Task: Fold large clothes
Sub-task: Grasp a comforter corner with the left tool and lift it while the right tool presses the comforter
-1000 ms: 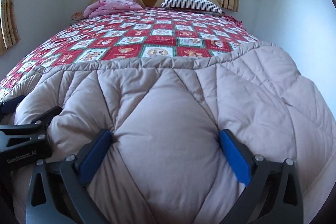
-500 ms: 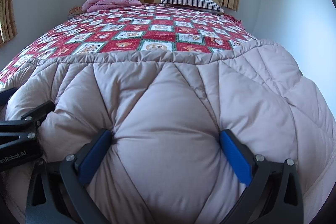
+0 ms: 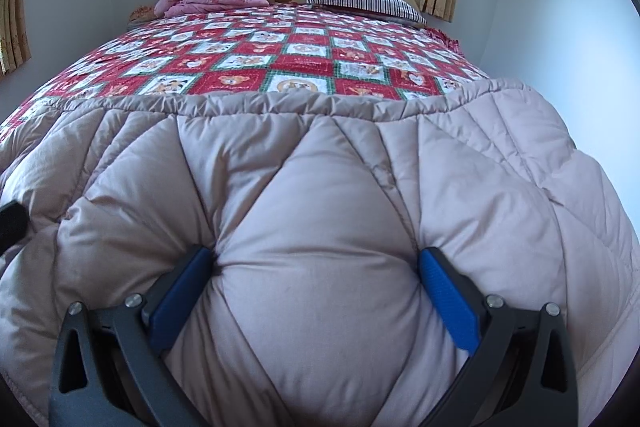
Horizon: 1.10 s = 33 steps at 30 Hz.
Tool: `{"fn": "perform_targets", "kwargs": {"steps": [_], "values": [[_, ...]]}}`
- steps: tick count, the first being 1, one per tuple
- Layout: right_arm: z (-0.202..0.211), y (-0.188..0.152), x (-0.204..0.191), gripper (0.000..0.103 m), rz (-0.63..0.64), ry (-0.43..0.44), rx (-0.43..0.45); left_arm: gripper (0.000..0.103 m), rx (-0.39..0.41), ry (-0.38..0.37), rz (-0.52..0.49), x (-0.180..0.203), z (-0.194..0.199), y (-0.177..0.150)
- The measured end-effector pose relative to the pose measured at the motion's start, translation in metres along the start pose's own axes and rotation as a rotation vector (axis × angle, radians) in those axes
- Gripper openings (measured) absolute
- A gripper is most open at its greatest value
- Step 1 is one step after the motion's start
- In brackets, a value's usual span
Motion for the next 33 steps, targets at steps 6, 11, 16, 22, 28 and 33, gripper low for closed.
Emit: {"fn": "perform_targets", "kwargs": {"steps": [6,11,16,22,28,33], "values": [[0.0,0.0,0.0,0.103,0.0,-0.003,0.001,0.102,0.021,0.037,0.018,-0.028,0.039,-0.017],[0.0,0.0,0.0,0.103,0.0,-0.004,0.001,0.102,0.0,0.058,0.069,-0.059,0.055,-0.046],[-0.001,0.0,0.001,0.103,0.001,-0.007,0.004,0.102,-0.036,-0.101,0.247,-0.078,0.053,-0.089],[-0.001,0.0,0.003,0.103,0.0,-0.009,0.008,0.102,-0.032,-0.375,0.489,-0.082,0.022,-0.117],[0.002,0.0,0.003,0.103,-0.007,-0.004,0.013,0.075,-0.003,-0.494,0.492,-0.063,0.011,-0.111],[0.002,0.0,0.004,0.103,-0.008,-0.002,0.015,0.042,0.013,-0.553,0.471,-0.052,0.016,-0.108]]}}
Point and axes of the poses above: each gripper's, at about its wrist camera, not at the fingertips, and z roughly against the way its jaws point, x to its right, y to its top, the point moved 7 cm from there along -z, roughly the way its jaws point, and after that the axes turned 10 degrees about -y, right-handed, at the moved point
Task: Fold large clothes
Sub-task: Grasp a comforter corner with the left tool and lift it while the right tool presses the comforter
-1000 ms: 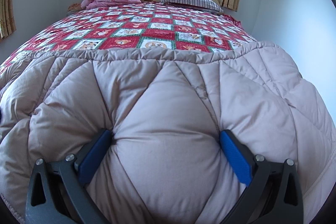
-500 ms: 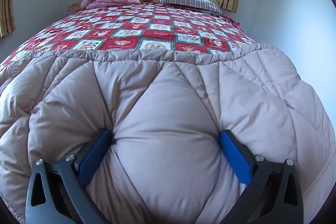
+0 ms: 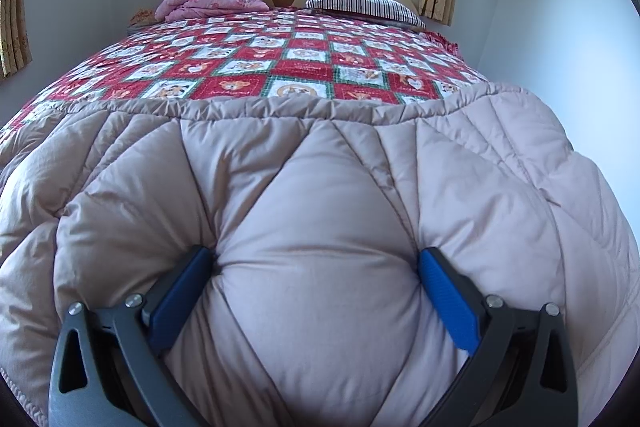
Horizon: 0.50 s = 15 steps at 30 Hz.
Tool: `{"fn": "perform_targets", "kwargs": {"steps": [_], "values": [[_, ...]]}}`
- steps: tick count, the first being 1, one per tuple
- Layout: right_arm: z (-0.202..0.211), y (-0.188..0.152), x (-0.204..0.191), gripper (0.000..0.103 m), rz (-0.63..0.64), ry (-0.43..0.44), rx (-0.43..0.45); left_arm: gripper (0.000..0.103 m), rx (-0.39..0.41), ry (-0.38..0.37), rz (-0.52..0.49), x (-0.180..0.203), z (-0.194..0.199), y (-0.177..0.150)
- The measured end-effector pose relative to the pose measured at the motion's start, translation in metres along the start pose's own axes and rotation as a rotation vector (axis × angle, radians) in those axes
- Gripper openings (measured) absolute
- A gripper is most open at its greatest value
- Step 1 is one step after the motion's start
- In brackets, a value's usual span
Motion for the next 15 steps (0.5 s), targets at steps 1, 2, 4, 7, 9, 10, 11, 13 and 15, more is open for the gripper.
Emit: {"fn": "perform_targets", "kwargs": {"steps": [1,2,4,7,9,10,11,13,15], "values": [[0.001,0.0,0.0,0.103,-0.001,0.003,0.001,0.039,0.009,-0.019,-0.001,0.002,0.002,0.0],[0.002,0.001,0.0,0.103,-0.003,0.009,-0.001,0.034,0.022,-0.035,-0.004,0.003,0.006,0.0],[0.006,0.002,0.002,0.103,-0.001,0.042,-0.013,0.033,0.065,-0.072,-0.011,0.007,0.017,0.001],[0.03,0.004,0.013,0.102,0.013,0.062,-0.011,0.032,0.111,-0.116,-0.026,0.018,0.029,0.003],[0.056,0.001,0.024,0.103,0.015,0.057,0.027,0.032,0.139,-0.14,-0.055,0.032,0.034,0.006],[0.065,-0.005,0.026,0.103,0.035,0.041,0.031,0.032,0.15,-0.146,-0.075,0.041,0.036,0.008],[0.067,-0.014,0.026,0.103,0.066,0.016,0.013,0.032,0.157,-0.151,-0.096,0.051,0.038,0.011],[0.05,-0.039,0.015,0.103,0.117,0.038,-0.066,0.032,0.175,-0.153,-0.167,0.08,0.042,0.021],[0.041,-0.046,0.011,0.103,0.139,0.045,-0.045,0.032,0.193,-0.17,-0.232,0.112,0.045,0.031]]}}
Point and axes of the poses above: each gripper's, at about its wrist camera, not at the fingertips, and z roughly against the way its jaws point, x to its right, y to its top, the point moved 7 cm from there along -z, roughly the way its jaws point, and after that the axes turned 10 degrees about -y, right-handed, at the moved point
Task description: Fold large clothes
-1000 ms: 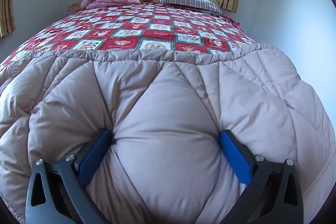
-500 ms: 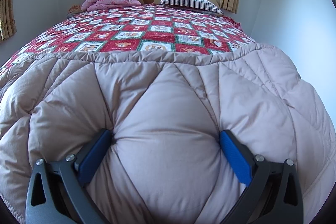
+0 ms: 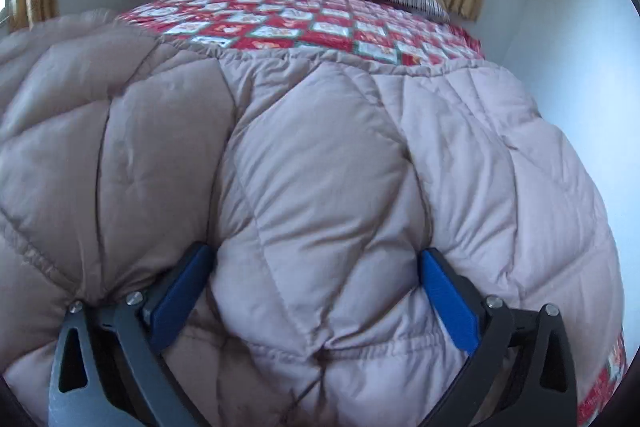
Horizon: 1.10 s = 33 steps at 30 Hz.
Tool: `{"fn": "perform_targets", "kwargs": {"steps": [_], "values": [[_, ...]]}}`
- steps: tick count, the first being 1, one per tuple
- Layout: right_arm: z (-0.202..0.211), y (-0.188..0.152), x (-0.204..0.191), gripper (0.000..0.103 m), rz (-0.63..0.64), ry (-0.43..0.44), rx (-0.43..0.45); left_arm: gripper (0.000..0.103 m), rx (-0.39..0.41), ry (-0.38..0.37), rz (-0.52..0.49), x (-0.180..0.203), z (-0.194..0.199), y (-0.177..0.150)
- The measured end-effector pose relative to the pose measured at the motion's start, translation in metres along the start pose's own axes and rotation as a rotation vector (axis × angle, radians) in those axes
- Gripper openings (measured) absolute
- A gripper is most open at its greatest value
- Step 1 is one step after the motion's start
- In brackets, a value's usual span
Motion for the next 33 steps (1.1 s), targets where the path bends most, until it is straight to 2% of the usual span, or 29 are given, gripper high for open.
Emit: {"fn": "perform_targets", "kwargs": {"steps": [4,6,8,12,14,17,19,21,22,25,27,29,31,32,33], "values": [[0.001,0.005,0.003,0.103,-0.004,0.071,-0.028,0.032,-0.012,-0.024,-0.19,0.078,-0.036,0.034],[0.004,0.006,0.012,0.103,-0.016,0.141,-0.026,0.032,-0.024,-0.027,-0.284,0.108,-0.055,0.042],[0.011,0.006,0.026,0.101,-0.023,0.198,-0.033,0.032,-0.047,-0.031,-0.374,0.14,-0.082,0.044],[0.04,0.002,0.08,0.102,-0.085,0.287,-0.028,0.032,-0.097,-0.065,-0.463,0.185,-0.132,0.031],[0.051,-0.001,0.125,0.103,-0.151,0.292,0.004,0.034,-0.119,-0.079,-0.525,0.205,-0.161,0.016],[0.051,-0.006,0.199,0.103,-0.329,0.278,0.017,0.038,-0.166,-0.035,-0.718,0.233,-0.207,-0.026],[0.049,-0.007,0.253,0.103,-0.508,0.315,0.045,0.039,-0.201,0.007,-0.853,0.243,-0.233,-0.059],[0.05,-0.003,0.289,0.103,-0.634,0.347,0.08,0.045,-0.206,0.025,-0.965,0.248,-0.248,-0.086],[0.051,0.003,0.297,0.103,-0.658,0.364,0.098,0.046,-0.206,0.041,-1.022,0.248,-0.256,-0.096],[0.058,0.027,0.297,0.101,-0.614,0.408,0.122,0.053,-0.193,0.04,-1.119,0.253,-0.264,-0.116],[0.063,0.044,0.279,0.098,-0.549,0.463,0.119,0.055,-0.185,0.054,-1.158,0.262,-0.26,-0.122],[0.056,0.059,0.249,0.096,-0.433,0.5,0.066,0.056,-0.159,0.052,-1.192,0.273,-0.244,-0.124],[0.036,0.063,0.217,0.081,-0.309,0.477,-0.016,0.059,-0.12,0.052,-1.227,0.28,-0.218,-0.121],[0.026,0.06,0.21,0.069,-0.278,0.454,-0.058,0.062,-0.105,0.049,-1.238,0.281,-0.205,-0.118],[0.01,0.056,0.205,0.067,-0.259,0.403,-0.108,0.068,-0.09,0.04,-1.241,0.281,-0.19,-0.115]]}}
Point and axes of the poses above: each gripper's, at about its wrist camera, not at the fingertips, and z roughly against the way its jaws point, x to its right, y to its top, the point moved 7 cm from there along -z, roughly the way its jaws point, and after that the axes turned 10 degrees about -y, right-handed, at the moved point
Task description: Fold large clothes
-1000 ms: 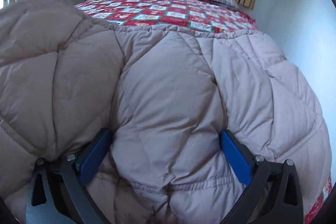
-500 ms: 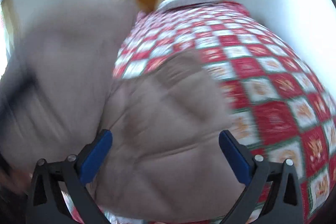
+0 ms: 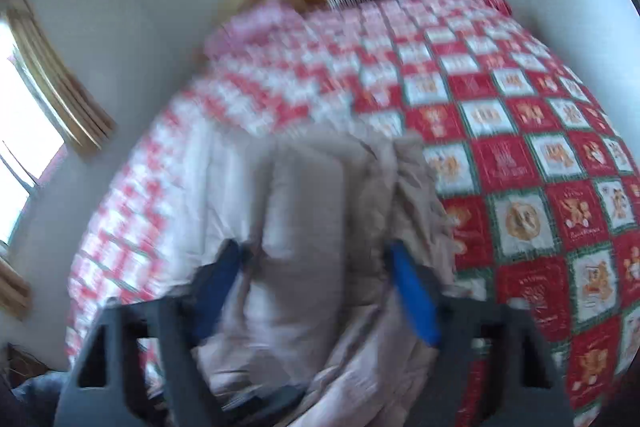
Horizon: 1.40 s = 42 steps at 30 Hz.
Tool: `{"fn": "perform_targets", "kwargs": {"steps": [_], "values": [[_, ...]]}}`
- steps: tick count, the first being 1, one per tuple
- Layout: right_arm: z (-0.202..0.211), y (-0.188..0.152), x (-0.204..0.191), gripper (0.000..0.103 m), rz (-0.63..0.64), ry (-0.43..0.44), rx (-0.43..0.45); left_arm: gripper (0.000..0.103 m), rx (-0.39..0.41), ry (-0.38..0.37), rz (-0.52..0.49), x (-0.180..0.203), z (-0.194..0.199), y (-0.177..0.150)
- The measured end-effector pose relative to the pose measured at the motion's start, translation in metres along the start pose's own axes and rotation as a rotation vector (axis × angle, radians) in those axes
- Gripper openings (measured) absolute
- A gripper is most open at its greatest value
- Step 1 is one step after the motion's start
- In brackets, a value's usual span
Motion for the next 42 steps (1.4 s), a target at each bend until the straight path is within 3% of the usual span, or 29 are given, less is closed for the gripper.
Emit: {"fn": "perform_targets", "kwargs": {"steps": [2,6,10,12,14,17,21,23,26,28,30,32,35,39,42], "values": [[-0.012,-0.004,0.009,0.067,0.003,-0.057,-0.014,0.081,0.04,0.006,0.021,-0.012,0.034,-0.005],[-0.008,-0.019,0.029,0.067,-0.014,-0.14,-0.017,0.086,0.049,0.044,0.2,-0.072,0.073,-0.034],[-0.009,-0.034,0.048,0.067,-0.009,-0.215,-0.048,0.089,-0.022,0.146,0.484,-0.156,0.049,-0.087],[-0.004,-0.041,0.057,0.067,-0.005,-0.26,-0.062,0.089,-0.081,0.108,0.633,-0.181,0.018,-0.118],[0.01,-0.039,0.06,0.067,-0.046,-0.282,-0.041,0.089,-0.092,0.043,0.712,-0.187,-0.007,-0.136],[0.057,-0.01,0.044,0.067,-0.1,-0.305,0.107,0.089,-0.072,0.009,0.692,-0.176,-0.024,-0.128],[0.093,0.034,-0.007,0.069,-0.111,-0.172,0.253,0.089,-0.092,-0.025,0.587,-0.157,-0.045,-0.103],[0.079,0.055,-0.029,0.072,-0.162,-0.04,0.238,0.089,-0.091,-0.037,0.539,-0.153,-0.045,-0.096],[0.029,0.072,-0.03,0.072,-0.286,0.105,0.165,0.089,-0.09,-0.026,0.524,-0.153,-0.04,-0.103],[-0.002,0.073,-0.006,0.071,-0.312,0.022,0.178,0.089,-0.063,-0.002,0.553,-0.167,-0.024,-0.104],[-0.023,0.06,0.018,0.062,-0.318,-0.037,0.179,0.089,-0.015,0.036,0.617,-0.187,-0.008,-0.098],[-0.037,0.045,0.042,0.062,-0.309,-0.101,0.192,0.092,-0.02,0.071,0.7,-0.211,-0.011,-0.089],[-0.044,0.035,0.078,0.062,-0.365,-0.113,0.217,0.092,-0.089,0.083,0.774,-0.227,-0.046,-0.073],[-0.041,0.032,0.1,0.064,-0.41,-0.112,0.198,0.092,-0.289,0.139,0.781,-0.218,-0.103,-0.083],[-0.023,0.03,0.096,0.078,-0.371,-0.134,0.202,0.093,-0.419,0.178,0.731,-0.192,-0.128,-0.109]]}}
Point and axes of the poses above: each gripper's, at about its wrist camera, not at the fingertips, and z roughly against the way its jaws point, x to its right, y to its top, the point moved 7 cm from there along -z, roughly the way its jaws point, and after that the axes turned 10 degrees about -y, right-handed, at the moved point
